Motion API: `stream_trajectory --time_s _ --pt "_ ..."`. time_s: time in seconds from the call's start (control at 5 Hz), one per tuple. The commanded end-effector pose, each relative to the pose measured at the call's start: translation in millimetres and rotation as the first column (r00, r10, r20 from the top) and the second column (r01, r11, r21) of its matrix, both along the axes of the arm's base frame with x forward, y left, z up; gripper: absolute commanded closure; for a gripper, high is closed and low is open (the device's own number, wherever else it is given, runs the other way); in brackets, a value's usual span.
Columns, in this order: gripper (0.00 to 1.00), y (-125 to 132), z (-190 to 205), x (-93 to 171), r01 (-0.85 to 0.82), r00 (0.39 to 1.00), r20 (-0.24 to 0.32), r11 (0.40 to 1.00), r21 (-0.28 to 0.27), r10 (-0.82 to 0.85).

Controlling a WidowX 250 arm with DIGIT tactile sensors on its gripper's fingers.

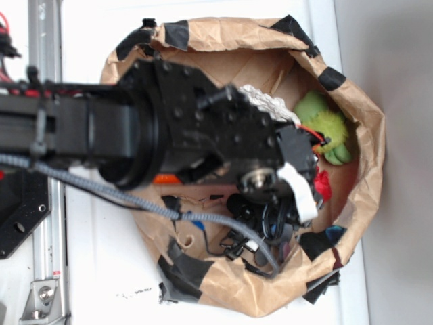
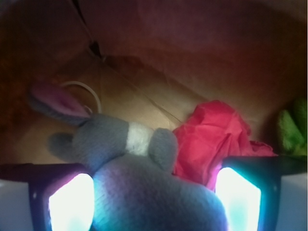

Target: Grab the gray animal.

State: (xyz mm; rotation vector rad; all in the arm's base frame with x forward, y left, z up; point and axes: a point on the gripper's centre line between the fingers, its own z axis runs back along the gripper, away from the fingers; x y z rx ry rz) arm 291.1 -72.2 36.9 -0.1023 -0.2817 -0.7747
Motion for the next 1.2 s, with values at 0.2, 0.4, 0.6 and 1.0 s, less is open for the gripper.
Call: stream_trajectory --time_s 0.2,0.4,0.6,1.0 --pt "1.00 -10.8 53.5 -20.6 -0.112 0.992 -0.049 0.993 0.035 0.114" --pt "1.00 15.5 103.2 -18.1 -0.266 0.964 -0.013 0.964 0.021 0.267" --pt "1.00 32.3 132.4 -20.9 -0.346 0.938 0.018 0.938 0.008 0.346" --pt "1.00 56.5 164.8 -38.4 -0.651 0.756 -0.007 0.751 -0.111 0.654"
